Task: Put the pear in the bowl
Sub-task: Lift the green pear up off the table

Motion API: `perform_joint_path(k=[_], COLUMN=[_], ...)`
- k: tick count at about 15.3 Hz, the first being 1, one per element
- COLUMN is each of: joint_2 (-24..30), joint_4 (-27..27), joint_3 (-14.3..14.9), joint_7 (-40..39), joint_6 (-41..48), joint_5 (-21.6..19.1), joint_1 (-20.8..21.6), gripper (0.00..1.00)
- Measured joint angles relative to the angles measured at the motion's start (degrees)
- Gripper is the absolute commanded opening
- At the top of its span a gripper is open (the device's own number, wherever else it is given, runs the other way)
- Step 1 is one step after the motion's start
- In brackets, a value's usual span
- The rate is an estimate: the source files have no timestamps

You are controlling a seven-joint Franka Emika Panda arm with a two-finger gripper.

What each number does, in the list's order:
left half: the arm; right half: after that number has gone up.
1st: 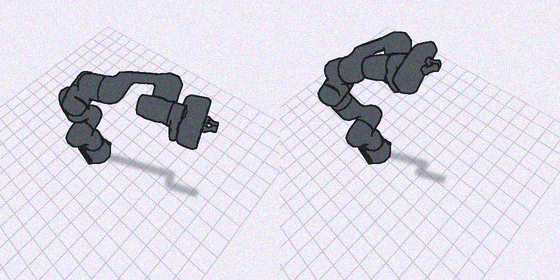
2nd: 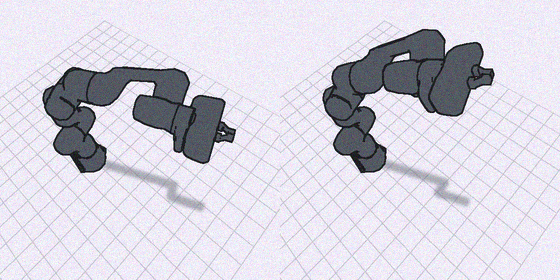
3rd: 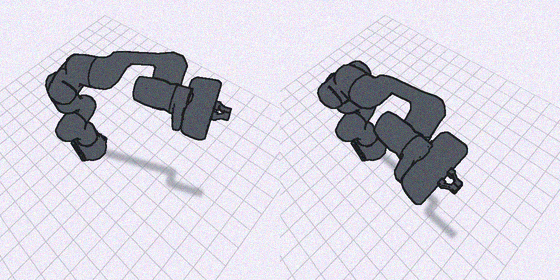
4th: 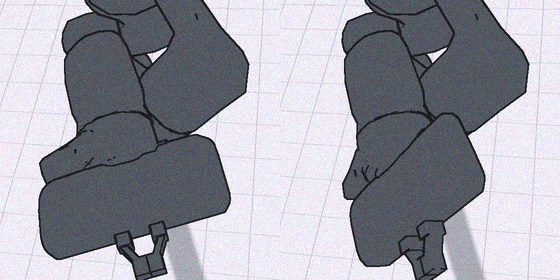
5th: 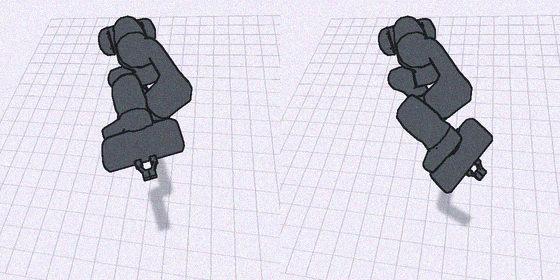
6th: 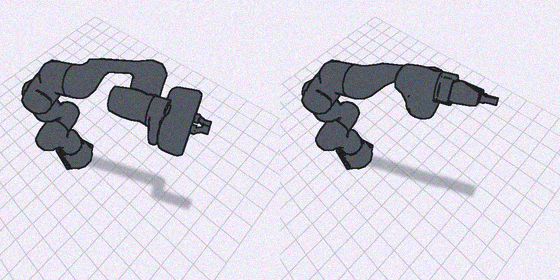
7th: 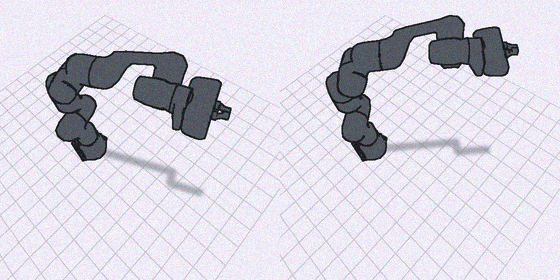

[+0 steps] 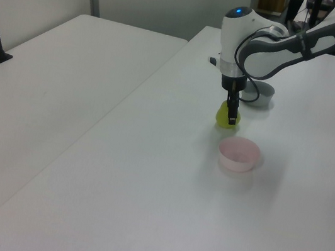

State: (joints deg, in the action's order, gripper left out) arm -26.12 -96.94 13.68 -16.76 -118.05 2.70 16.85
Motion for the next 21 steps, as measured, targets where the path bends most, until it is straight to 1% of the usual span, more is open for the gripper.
perform_joint_path(k=[1, 2, 3, 4, 5, 6, 7, 10, 12, 15, 18, 19, 21], joint_2=[0.0, 0.0, 0.0, 0.0, 0.0, 0.1, 0.1, 0.3, 1.9, 7.7, 13.6, 14.2, 14.4], joint_4=[-0.3, -0.7, -1.0, -1.1, -1.1, -1.1, -1.1, -0.9, -0.4, 0.1, 0.4, 0.4, 0.4], joint_3=[0.0, 0.0, 0.1, 0.2, 0.3, 0.3, 0.3, 0.5, 0.6, 1.6, 2.2, 2.2, 2.0], joint_7=[-0.2, -0.4, -0.6, -0.7, -0.8, -0.8, -0.8, -2.3, -2.3, -2.3, -2.3, -2.3, -0.9], joint_6=[-0.2, -0.7, -1.1, -1.4, -2.0, -2.1, -2.2, -2.3, -2.4, -0.7, 4.8, 5.5, 6.6], joint_5=[0.4, 0.7, 1.2, 1.4, 1.5, 1.5, 1.5, 1.5, 1.4, -0.4, -0.9, -1.0, -1.4], joint_1=[0.0, -0.1, -0.1, -0.2, -0.2, -0.2, -0.2, -0.5, -0.8, -0.9, -0.7, -0.3, 2.4], gripper=[0.88, 0.79, 0.64, 0.45, 0.33, 0.24, 0.22, 0.22, 0.22, 0.23, 0.23, 0.23, 0.23])
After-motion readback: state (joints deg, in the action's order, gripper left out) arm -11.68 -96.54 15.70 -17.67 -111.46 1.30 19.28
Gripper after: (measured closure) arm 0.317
